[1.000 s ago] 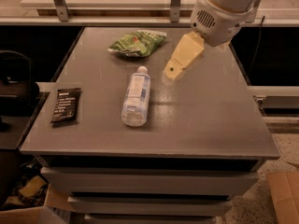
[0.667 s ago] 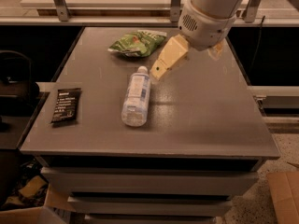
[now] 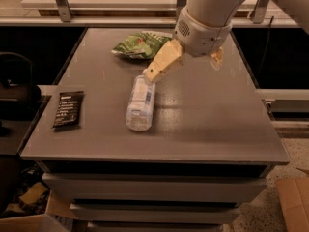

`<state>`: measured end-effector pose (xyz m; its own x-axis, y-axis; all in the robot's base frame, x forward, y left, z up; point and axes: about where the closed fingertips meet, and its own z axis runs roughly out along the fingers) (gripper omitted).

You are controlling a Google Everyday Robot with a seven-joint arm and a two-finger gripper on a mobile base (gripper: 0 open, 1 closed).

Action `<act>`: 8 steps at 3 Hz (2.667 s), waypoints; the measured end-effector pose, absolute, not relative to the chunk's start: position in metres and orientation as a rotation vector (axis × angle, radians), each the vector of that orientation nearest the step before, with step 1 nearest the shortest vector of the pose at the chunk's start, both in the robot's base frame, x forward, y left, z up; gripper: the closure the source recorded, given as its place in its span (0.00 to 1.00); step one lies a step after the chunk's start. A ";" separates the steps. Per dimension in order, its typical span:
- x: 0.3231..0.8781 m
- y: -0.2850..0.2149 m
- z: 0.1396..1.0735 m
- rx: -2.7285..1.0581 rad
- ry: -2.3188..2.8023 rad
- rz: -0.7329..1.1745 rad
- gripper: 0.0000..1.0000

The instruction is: Place blue plastic bottle upright

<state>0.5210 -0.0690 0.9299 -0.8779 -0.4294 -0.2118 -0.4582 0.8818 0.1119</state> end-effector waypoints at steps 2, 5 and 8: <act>0.528 -0.050 0.923 -0.632 2.909 0.217 0.00; 0.550 0.004 0.892 -0.164 3.069 0.113 0.00; 0.545 0.011 0.848 0.132 3.014 0.016 0.00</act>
Offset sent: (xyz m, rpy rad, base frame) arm 0.0145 0.0512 -0.0207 -0.0825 0.1002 -0.1271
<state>0.5448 0.0113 0.8481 -0.9884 0.0875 -0.1242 0.0862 0.9962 0.0158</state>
